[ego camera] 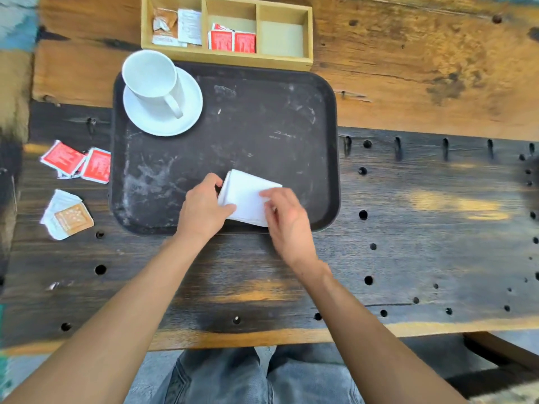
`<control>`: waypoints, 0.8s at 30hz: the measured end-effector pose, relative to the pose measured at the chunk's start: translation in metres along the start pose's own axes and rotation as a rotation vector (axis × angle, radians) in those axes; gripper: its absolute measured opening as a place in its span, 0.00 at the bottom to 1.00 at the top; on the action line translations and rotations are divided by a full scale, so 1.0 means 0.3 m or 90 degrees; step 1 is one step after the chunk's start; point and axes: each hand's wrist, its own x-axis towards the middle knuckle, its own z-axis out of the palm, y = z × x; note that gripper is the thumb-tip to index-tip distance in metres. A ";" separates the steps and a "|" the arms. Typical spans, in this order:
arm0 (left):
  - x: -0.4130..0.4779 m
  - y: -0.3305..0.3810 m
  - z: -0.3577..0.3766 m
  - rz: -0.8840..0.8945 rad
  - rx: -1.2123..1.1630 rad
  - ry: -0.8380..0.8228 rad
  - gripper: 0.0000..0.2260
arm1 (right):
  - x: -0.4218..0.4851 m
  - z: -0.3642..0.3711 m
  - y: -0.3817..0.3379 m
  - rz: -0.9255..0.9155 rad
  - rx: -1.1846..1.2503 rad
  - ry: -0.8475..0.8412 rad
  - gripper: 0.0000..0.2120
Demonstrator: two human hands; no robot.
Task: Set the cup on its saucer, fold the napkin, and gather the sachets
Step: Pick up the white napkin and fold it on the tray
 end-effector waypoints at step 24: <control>0.219 0.198 -0.042 -0.066 -0.231 -0.068 0.08 | 0.230 -0.136 0.153 0.426 0.116 -0.207 0.06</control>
